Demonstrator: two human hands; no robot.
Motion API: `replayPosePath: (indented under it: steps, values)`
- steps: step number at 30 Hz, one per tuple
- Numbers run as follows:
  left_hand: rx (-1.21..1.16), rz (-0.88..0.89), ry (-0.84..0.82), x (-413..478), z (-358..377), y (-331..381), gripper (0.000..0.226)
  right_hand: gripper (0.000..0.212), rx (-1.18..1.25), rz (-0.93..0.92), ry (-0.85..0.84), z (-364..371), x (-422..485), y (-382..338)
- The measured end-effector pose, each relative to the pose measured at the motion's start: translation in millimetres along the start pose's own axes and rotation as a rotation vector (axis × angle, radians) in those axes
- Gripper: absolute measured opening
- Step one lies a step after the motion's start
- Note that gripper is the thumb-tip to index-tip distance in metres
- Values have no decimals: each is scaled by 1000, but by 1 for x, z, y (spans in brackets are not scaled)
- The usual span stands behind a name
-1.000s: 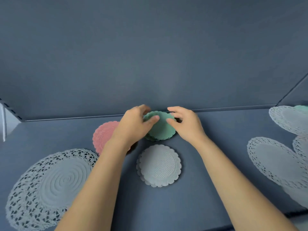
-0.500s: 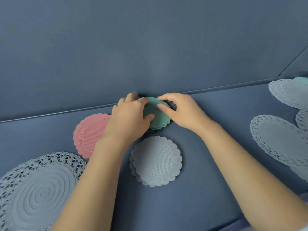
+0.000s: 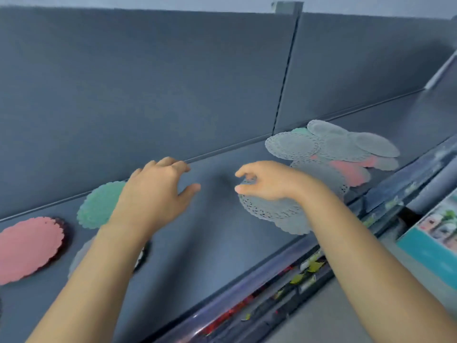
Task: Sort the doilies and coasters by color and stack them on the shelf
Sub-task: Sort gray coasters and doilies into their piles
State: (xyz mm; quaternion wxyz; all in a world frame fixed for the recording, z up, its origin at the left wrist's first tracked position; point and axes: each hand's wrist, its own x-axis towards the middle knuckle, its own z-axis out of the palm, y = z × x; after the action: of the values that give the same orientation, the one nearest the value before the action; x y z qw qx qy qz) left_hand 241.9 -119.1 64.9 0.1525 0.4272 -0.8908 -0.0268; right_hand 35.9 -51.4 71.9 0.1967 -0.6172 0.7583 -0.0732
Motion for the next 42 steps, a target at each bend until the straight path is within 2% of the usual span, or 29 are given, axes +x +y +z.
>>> replayPosePath:
  steps: [5, 10, 13, 16, 19, 24, 28, 33, 38, 42]
  values:
    - [-22, 81, -84, 21, 35, 121, 50, 48, 91, 76, 43, -20, -61, 120]
    - [-1, 103, -133, 58, 73, 223, 54, 34, 181, 48, 306, -46, -92, 220]
    - [-10, 87, -209, 76, 89, 256, 56, 37, 129, 66, 273, -57, -89, 264]
    - [11, 8, -329, 95, 101, 259, 59, 38, 129, 56, 227, -62, -70, 290]
    - [-39, -44, -356, 122, 111, 251, 52, 38, 120, -10, 182, -66, -42, 295]
    - [-121, -79, -308, 155, 117, 250, 51, 37, 109, -84, 92, -69, 1, 290]
    - [-143, -203, -251, 156, 112, 240, 52, 41, 85, -202, 60, -69, 25, 283]
    - [-92, -372, -259, 124, 102, 226, 42, 48, 56, -499, -47, -53, 29, 242]
    - [-45, -571, -193, 72, 97, 237, 44, 26, 30, -722, -102, -31, 24, 217]
    - [-5, -689, -112, 33, 102, 256, 43, 25, -16, -809, -129, -24, 16, 223]
